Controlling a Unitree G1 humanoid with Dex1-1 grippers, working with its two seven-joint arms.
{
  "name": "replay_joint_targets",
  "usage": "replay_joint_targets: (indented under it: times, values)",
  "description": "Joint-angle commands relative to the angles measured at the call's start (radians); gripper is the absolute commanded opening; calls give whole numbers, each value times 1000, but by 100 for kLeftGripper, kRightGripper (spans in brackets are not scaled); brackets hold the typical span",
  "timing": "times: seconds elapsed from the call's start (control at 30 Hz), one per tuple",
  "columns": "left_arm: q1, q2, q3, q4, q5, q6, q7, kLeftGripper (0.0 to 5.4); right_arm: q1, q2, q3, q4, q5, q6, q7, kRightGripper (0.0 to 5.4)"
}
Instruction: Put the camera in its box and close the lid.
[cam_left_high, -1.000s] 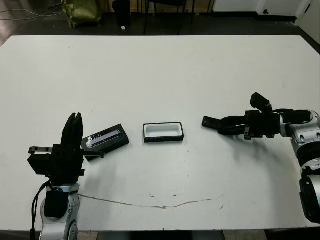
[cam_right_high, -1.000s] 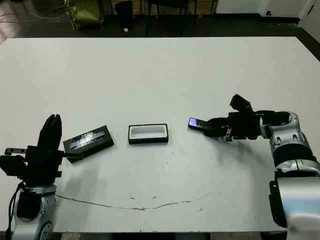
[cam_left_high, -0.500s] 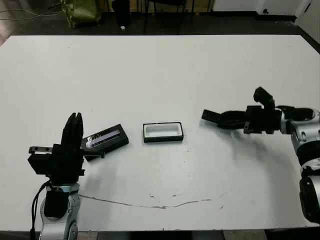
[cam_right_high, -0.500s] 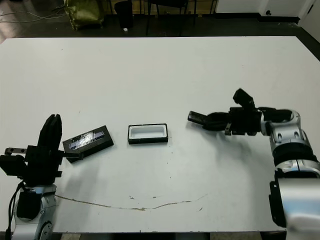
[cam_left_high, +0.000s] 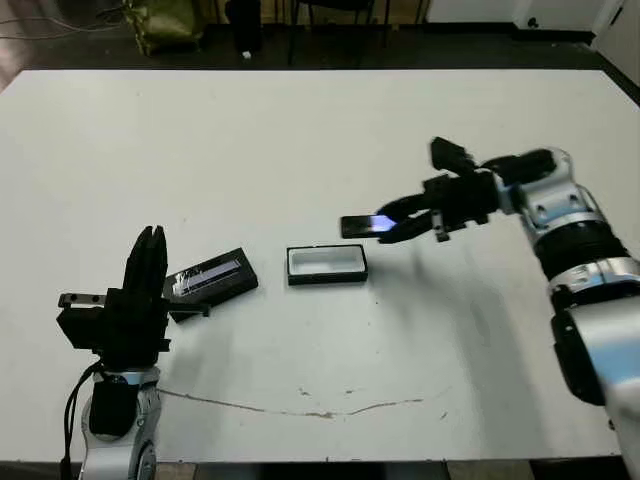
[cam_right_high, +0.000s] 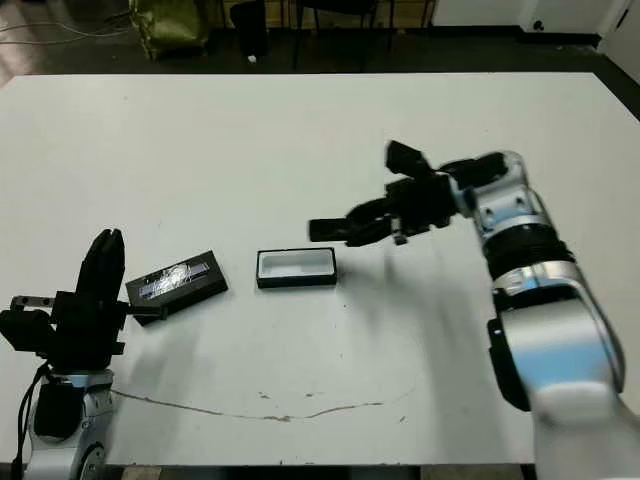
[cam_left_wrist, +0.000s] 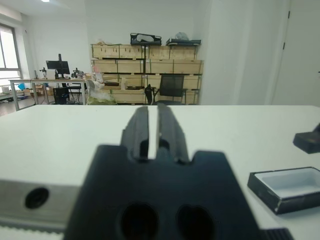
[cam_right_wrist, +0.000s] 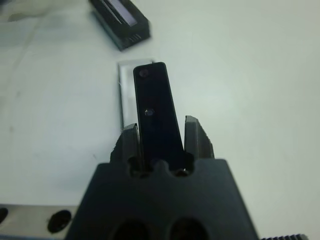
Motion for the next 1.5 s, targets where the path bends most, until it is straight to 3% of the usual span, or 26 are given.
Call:
replay_joint_targets:
  times: [0.03, 0.17, 0.47, 0.73, 0.83, 1.33, 1.5]
  values:
    - [17, 1, 1, 3, 7, 20, 4, 0, 29, 18, 29, -68, 11, 55, 29, 38]
    - [9, 2, 2, 24, -4, -6, -8, 0, 42, 23, 63, -148, 1, 112, 18, 37]
    - [11, 2, 5, 32, 2, -15, -5, 0, 55, 35, 75, -163, 18, 149, 19, 37]
    - [13, 3, 8, 33, -4, -19, -9, 0, 64, 40, 88, -156, -1, 134, -38, 37]
    - [11, 4, 9, 34, -11, -19, -13, 0, 72, 43, 81, -163, 11, 180, -68, 37]
    - [21, 1, 6, 41, 6, -39, -8, 0, 146, 27, 130, -348, -19, 231, -184, 37]
    - [21, -1, 5, 41, 8, -39, -5, 0, 151, 25, 149, -387, -21, 282, -184, 37]
